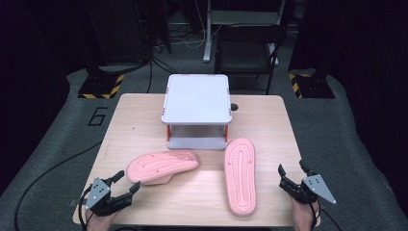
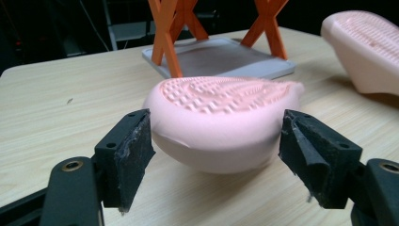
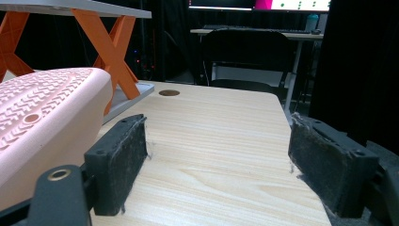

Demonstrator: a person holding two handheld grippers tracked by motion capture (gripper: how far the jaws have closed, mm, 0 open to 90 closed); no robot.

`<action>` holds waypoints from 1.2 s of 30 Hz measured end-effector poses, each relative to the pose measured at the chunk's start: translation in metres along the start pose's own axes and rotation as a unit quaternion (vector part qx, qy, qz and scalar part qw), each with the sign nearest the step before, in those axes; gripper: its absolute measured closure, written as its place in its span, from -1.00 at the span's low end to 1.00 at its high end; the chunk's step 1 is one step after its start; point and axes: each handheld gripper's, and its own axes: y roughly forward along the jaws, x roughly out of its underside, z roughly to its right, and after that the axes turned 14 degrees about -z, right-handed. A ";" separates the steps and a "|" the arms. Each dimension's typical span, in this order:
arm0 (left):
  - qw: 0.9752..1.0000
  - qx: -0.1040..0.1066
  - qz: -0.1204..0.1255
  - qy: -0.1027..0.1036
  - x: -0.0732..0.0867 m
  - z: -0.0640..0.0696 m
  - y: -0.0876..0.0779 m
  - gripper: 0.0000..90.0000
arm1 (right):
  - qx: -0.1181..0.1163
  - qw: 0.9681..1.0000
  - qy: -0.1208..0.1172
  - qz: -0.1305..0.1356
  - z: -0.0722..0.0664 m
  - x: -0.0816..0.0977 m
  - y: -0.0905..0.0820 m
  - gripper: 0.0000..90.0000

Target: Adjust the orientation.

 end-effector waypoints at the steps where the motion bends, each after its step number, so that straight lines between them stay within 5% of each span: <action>1: 1.000 -0.001 -0.001 0.001 0.000 0.000 0.003 -0.42 | 0.001 1.000 0.003 0.002 0.000 0.000 0.000 -0.57; 8: 0.999 -0.019 0.007 -0.024 -0.006 -0.010 0.013 -0.38 | 0.001 1.000 0.005 0.000 0.001 0.000 0.000 -0.56; 11: 0.999 -0.036 -0.008 -0.025 -0.012 -0.022 0.022 -0.37 | 0.001 1.000 0.003 -0.001 0.001 0.000 0.001 -0.56; 24: 0.997 -0.049 -0.018 -0.049 -0.011 -0.055 0.049 -0.34 | 0.000 1.000 0.001 -0.004 0.002 0.001 0.001 -0.55; 31: 0.997 -0.053 -0.019 -0.058 -0.008 -0.066 0.049 -0.34 | 0.001 1.000 0.000 -0.006 0.001 0.001 0.002 -0.55; 33: 0.996 -0.050 0.003 -0.079 -0.007 -0.064 0.039 -0.33 | 0.000 1.000 0.000 -0.006 0.002 0.001 0.001 -0.55; 36: 0.995 -0.041 0.022 -0.083 -0.006 -0.056 0.031 -0.34 | 0.002 1.000 0.004 -0.006 0.003 0.001 0.001 -0.55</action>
